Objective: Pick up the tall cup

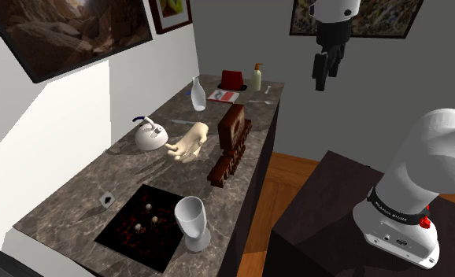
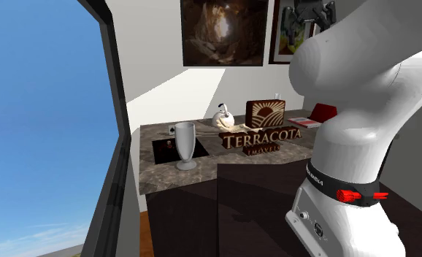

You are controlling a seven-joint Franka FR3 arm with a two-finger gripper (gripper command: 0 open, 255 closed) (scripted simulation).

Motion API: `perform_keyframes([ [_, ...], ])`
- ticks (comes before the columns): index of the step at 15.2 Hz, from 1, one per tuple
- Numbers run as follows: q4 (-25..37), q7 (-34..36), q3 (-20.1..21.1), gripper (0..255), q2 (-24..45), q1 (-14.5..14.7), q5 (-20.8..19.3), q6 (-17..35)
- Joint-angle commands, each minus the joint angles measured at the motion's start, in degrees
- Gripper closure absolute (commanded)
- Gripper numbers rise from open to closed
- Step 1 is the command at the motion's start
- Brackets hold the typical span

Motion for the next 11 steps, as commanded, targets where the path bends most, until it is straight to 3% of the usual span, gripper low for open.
perform_keyframes([
  [1,0.00,0.00,0.00,0,0.00,0.00,0.00,0.00],
  [11,-5.78,7.92,7.29,0,9.77,4.19,6.27,16.58],
])
